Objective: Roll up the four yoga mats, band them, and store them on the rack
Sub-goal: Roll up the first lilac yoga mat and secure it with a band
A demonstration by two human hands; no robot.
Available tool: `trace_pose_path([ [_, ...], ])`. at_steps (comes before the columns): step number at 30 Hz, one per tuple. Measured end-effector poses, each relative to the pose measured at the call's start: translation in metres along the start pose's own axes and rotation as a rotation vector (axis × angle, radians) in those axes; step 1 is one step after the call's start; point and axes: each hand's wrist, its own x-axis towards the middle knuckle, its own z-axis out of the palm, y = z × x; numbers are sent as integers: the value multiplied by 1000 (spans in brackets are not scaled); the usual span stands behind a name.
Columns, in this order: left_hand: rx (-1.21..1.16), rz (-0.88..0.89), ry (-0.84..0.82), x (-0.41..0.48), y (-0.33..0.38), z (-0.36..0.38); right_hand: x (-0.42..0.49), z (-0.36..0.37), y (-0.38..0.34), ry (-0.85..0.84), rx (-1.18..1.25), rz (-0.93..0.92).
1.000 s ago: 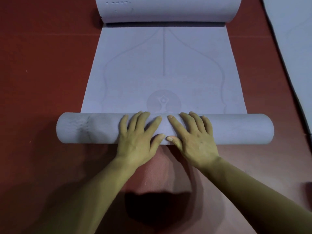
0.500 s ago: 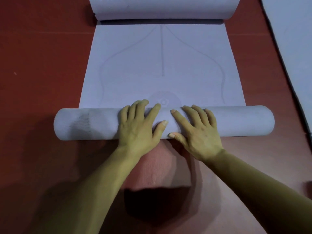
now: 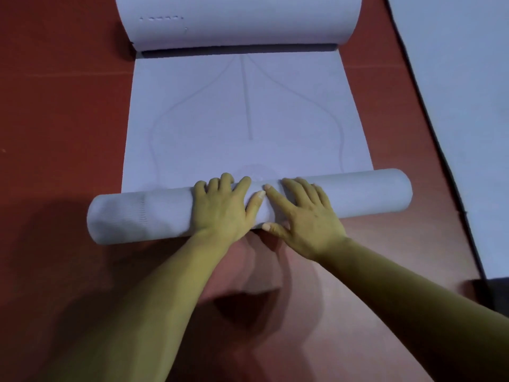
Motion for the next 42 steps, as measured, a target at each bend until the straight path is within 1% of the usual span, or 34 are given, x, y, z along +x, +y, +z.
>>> trace_pose_path([
  [2, -12, -37, -6, 9, 1, -4, 12, 2, 4, -21, 49, 39],
  [3, -32, -45, 22, 14, 0, -4, 18, 5, 6, -9, 62, 53],
  [6, -170, 20, 189, 24, -9, 0, 28, 18, 11, 118, 23, 41],
  [8, -209, 91, 271, 24, -16, 3, 31, 23, 15, 192, -3, 16],
  [10, -167, 143, 274, 15, -15, 9, 36, 24, 17, 218, -14, 1],
  [12, -77, 174, 257, 10, -12, 15, 42, 22, 17, 225, -30, 4],
  [15, 10, 176, 207, 22, -14, 17, 37, 24, 16, 266, -11, 38],
  [18, -7, 162, 177, 31, -17, 17, 26, 31, 20, 305, -24, 8],
  [21, -68, 158, 200, 40, -21, 14, 35, 32, 24, 320, -56, -9],
  [22, -99, 150, 223, 45, -22, 13, 41, 32, 26, 318, -59, -14],
  [25, -200, 134, 368, 51, -22, 12, 57, 28, 33, 290, -61, -25],
  [27, -210, 154, 409, 47, -22, 16, 65, 25, 35, 278, -62, -24],
  [30, -60, 177, 349, 45, -26, 22, 71, 22, 35, 285, -59, -25],
  [32, -11, 169, 317, 51, -29, 22, 71, 23, 33, 297, -48, 10],
  [35, -13, 160, 300, 60, -30, 19, 66, 29, 30, 291, -3, 81],
  [39, -27, 136, 255, 65, -29, 11, 68, 33, 32, 273, -51, 49],
  [40, -50, 131, 269, 67, -29, 9, 72, 33, 33, 271, -62, 45],
  [42, -123, 123, 353, 70, -27, 7, 80, 30, 36, 252, -68, 38],
])
